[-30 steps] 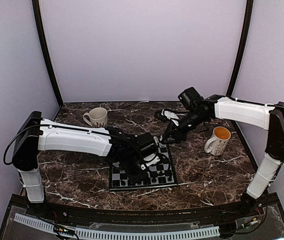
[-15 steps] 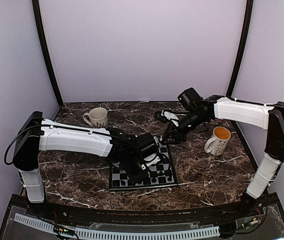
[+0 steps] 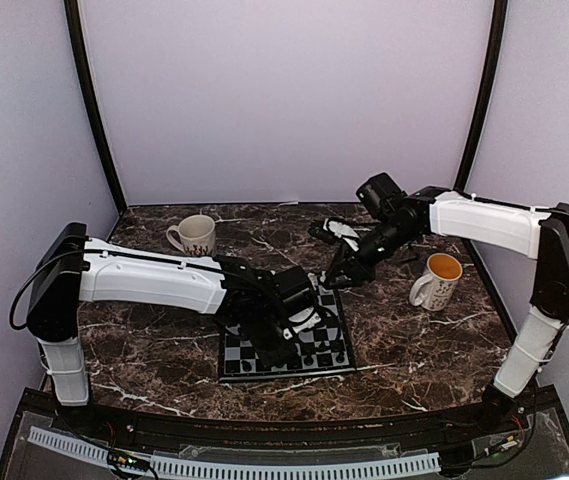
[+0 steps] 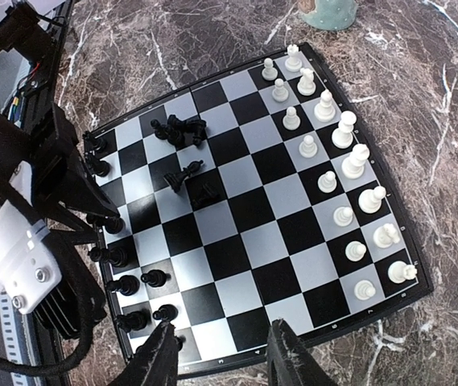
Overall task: Set up the chess pieces on the board
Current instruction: Place the king at e8, then move the pawn on the chessboard.
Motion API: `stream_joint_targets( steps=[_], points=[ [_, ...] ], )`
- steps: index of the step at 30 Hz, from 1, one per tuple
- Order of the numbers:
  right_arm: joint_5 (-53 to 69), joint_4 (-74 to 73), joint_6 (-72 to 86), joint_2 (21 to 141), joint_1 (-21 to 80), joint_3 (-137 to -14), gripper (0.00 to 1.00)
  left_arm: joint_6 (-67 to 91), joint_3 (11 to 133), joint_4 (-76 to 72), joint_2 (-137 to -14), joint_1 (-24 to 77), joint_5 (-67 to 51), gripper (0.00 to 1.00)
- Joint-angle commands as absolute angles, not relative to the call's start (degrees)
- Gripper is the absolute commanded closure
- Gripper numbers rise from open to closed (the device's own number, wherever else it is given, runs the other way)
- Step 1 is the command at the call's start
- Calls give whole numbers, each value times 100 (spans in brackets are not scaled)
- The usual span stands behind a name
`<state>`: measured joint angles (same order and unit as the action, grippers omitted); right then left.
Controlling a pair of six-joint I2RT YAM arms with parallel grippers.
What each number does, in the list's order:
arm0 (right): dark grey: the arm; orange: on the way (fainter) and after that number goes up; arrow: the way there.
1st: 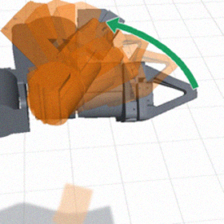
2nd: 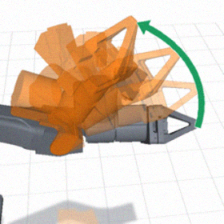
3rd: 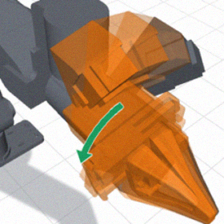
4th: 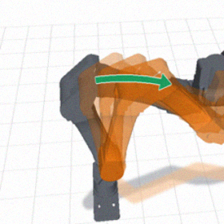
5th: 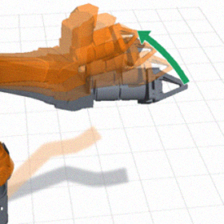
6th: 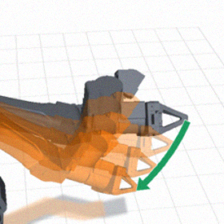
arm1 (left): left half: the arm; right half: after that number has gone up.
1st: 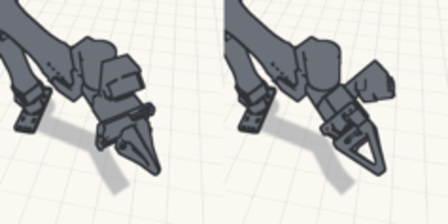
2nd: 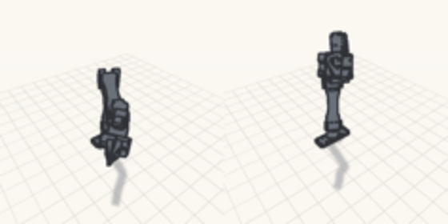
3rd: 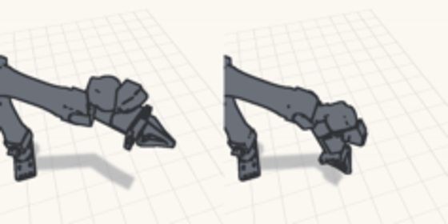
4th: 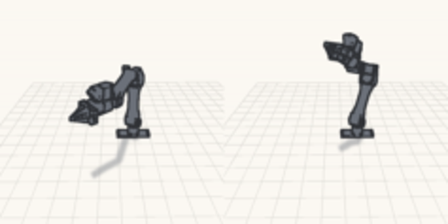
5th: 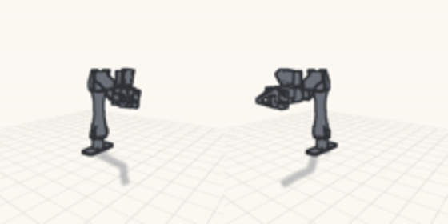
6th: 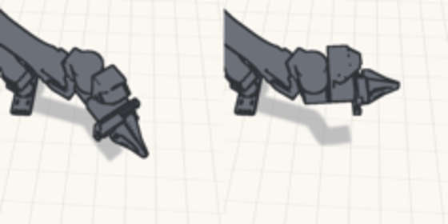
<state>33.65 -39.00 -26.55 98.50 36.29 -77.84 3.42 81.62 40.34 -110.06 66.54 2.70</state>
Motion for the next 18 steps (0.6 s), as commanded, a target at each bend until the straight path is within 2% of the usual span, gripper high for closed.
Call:
stream_joint_targets(
  steps=[1, 6, 8, 9, 10, 11, 16, 18],
  points=[
    [3349, -4181, -2706, 9669, 3586, -8310, 61, 389, 8252, 4148, -10723, 6680, 326, 68],
    [2051, -4250, -2613, 9265, 3565, -8788, 60, 423, 8084, 3925, -9946, 6648, 670, 64],
    [1131, -3875, -2167, 9008, 3515, -8879, 54, 518, 7891, 3703, -9618, 6497, 702, 62],
    [769, -3614, -1836, 8840, 3453, -8893, 37, 576, 7766, 3546, -9444, 6402, 630, 61],
    [708, -3430, -1575, 8706, 3373, -8880, 13, 625, 7570, 3279, -9269, 6304, 556, 61],
    [813, -3308, -1393, 8593, 3305, -8866, 1, 689, 7346, 2986, -9076, 6204, 503, 61],
    [1731, -3230, -1485, 8576, 3269, -8700, 0, 1334, 6073, 1535, -8255, 5609, 360, 58],
    [1839, -3249, -1394, 8790, 3274, -8625, 7, 1759, 5847, 1332, -8102, 5485, 659, 58]
  ],
)
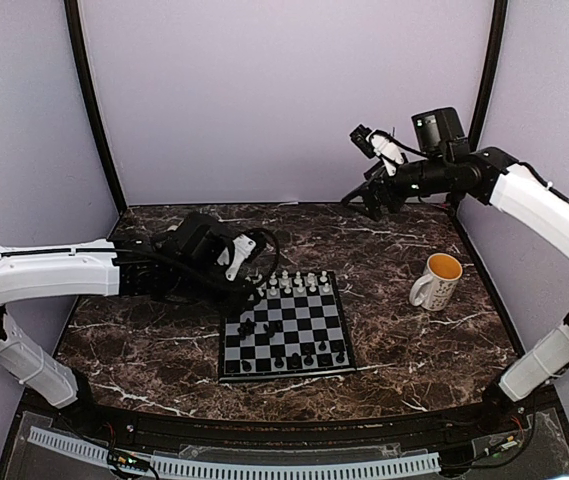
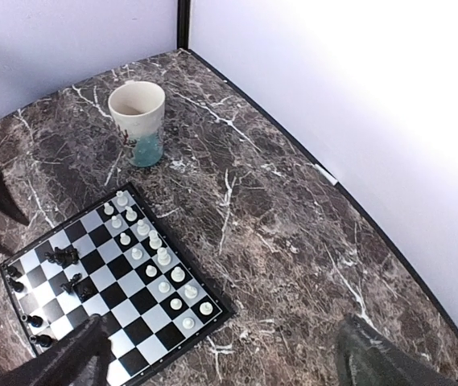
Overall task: Set up the chess pieces on the board
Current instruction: Move the pawn on the chessboard.
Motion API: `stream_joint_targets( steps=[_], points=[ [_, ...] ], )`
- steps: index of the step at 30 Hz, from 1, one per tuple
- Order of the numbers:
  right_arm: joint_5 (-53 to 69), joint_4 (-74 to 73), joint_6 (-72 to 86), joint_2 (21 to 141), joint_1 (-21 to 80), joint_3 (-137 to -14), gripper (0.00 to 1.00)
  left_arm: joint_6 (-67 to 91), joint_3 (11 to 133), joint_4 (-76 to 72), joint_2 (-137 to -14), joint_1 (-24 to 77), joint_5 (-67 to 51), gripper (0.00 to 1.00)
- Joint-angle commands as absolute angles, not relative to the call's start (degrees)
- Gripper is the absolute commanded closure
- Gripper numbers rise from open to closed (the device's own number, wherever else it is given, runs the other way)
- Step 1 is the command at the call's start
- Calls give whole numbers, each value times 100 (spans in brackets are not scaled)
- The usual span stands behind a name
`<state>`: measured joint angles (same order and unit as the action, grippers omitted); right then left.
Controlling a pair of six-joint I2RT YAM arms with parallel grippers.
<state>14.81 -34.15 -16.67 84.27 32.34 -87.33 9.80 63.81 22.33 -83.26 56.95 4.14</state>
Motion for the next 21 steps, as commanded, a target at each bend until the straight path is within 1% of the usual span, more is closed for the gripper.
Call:
stream_joint_targets(
  steps=[1, 3, 6, 8, 11, 16, 19, 21],
  points=[
    [1924, -3321, -1363, 8922, 3285, -8615, 13, 1941, 5774, 1330, -8063, 5426, 799, 58],
    [1992, -3529, -1428, 9232, 3399, -8636, 27, 2280, 5679, 1399, -8027, 5315, 1006, 59],
    [2279, -3957, -1936, 9721, 3660, -8693, 51, 2611, 5442, 1404, -7919, 5190, 1129, 59],
    [2345, -4105, -2123, 9974, 3832, -8701, 58, 2644, 5183, 1167, -7783, 5144, 1026, 60],
    [2441, -4120, -2086, 10283, 4072, -8714, 62, 2799, 4890, 1064, -7585, 5075, 1052, 61],
    [2193, -4186, -2126, 10777, 4599, -8921, 63, 2971, 4559, 1031, -7171, 5024, 1171, 61],
    [2229, -4351, -2576, 11078, 4804, -9156, 63, 3068, 4411, 1002, -6937, 5002, 1218, 61],
    [2439, -4500, -3230, 11239, 4863, -9269, 64, 3144, 4313, 980, -6777, 4992, 1249, 61]
  ],
)
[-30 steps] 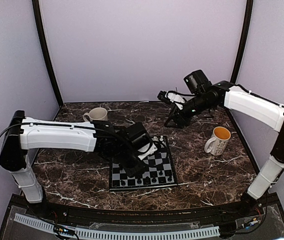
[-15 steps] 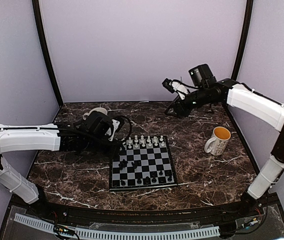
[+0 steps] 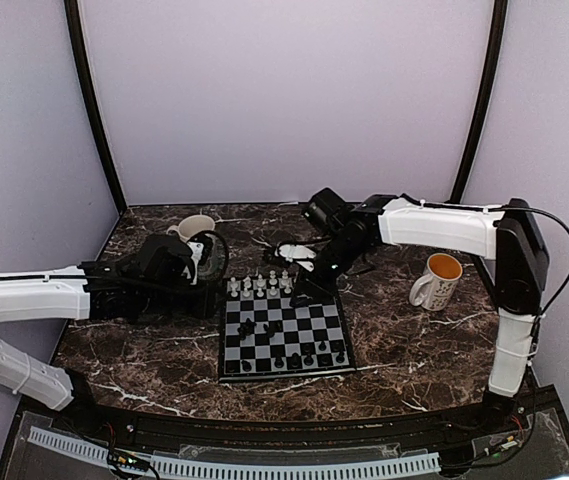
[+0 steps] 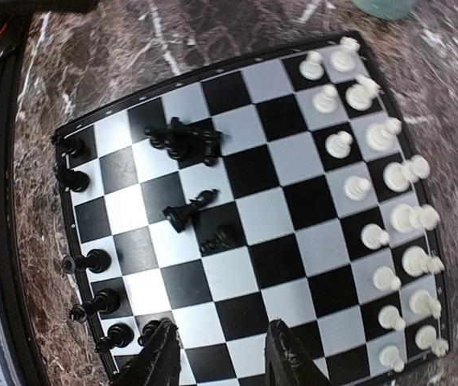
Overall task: Set up the chess pieces on the board
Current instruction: Move the pawn on the chessboard.
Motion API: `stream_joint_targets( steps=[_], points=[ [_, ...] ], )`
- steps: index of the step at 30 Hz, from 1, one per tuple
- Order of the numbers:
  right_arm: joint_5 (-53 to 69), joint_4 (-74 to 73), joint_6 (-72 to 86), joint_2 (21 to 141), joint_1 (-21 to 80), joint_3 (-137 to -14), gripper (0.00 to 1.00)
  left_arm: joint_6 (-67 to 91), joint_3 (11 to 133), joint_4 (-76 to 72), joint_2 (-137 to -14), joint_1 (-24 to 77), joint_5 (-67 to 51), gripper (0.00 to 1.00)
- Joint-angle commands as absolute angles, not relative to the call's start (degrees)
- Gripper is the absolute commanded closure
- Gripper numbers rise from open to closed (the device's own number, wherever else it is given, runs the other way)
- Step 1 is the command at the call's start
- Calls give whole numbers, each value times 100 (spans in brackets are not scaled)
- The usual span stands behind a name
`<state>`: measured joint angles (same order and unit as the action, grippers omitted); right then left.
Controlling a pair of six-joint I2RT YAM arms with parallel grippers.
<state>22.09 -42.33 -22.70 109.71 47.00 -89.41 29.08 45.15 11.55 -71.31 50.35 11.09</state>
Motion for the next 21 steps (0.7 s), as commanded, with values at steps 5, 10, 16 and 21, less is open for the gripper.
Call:
stream_joint_targets(
  steps=[5, 10, 16, 21],
  points=[
    [2353, -4793, -5006, 11383, 4995, -9274, 63, 3222, 4136, 940, -6449, 4975, 1132, 61],
    [1841, -4701, -5856, 11665, 5128, -9476, 61, 3271, 4065, 951, -6273, 4975, 1116, 60],
    [1481, -4765, -6259, 12191, 5300, -9953, 58, 3367, 3924, 818, -6098, 4975, 1002, 61],
    [1518, -4860, -6275, 12540, 5344, -10313, 57, 3386, 3893, 800, -6072, 4975, 948, 61]
  ],
)
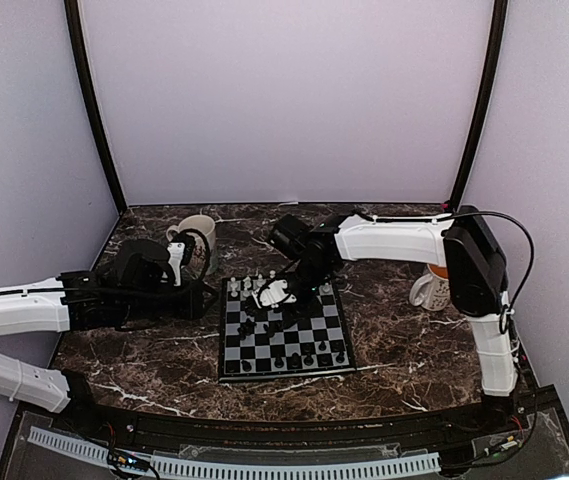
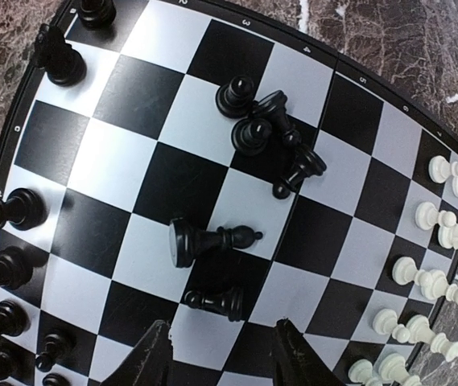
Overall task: Set up the chess pieces on the board
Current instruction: Move the pawn on the chessboard.
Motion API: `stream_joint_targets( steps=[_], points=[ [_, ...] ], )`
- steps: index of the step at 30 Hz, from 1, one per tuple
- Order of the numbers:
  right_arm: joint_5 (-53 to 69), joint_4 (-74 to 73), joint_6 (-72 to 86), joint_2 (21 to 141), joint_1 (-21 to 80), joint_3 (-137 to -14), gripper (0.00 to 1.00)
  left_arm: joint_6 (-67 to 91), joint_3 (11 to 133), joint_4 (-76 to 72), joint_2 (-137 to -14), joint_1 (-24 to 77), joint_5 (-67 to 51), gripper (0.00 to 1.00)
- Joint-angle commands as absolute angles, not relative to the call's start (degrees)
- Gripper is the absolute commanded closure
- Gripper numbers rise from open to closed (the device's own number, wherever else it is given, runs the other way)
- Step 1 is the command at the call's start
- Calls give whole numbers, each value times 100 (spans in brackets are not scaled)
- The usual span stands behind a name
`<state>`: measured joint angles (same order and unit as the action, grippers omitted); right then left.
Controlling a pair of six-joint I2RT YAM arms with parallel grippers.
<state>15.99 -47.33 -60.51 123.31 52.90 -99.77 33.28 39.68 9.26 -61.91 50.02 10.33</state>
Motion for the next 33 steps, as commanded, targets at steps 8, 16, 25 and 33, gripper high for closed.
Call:
stream_joint_targets(
  steps=[8, 16, 25, 33],
  points=[
    [1615, -5135, -6328, 12835, 5370, -10545, 57, 3425, 3819, 626, -6171, 4975, 828, 61],
    [1868, -5765, -6406, 13199, 5394, -10964, 56, 3472, 3752, 536, -6189, 4975, 718, 61],
    [1751, -5966, -6380, 13362, 5405, -10995, 57, 3546, 3683, 439, -6184, 4975, 642, 61],
    [1484, -5855, -6326, 13005, 5317, -10502, 60, 3551, 3691, 348, -6272, 4975, 575, 61]
  ],
)
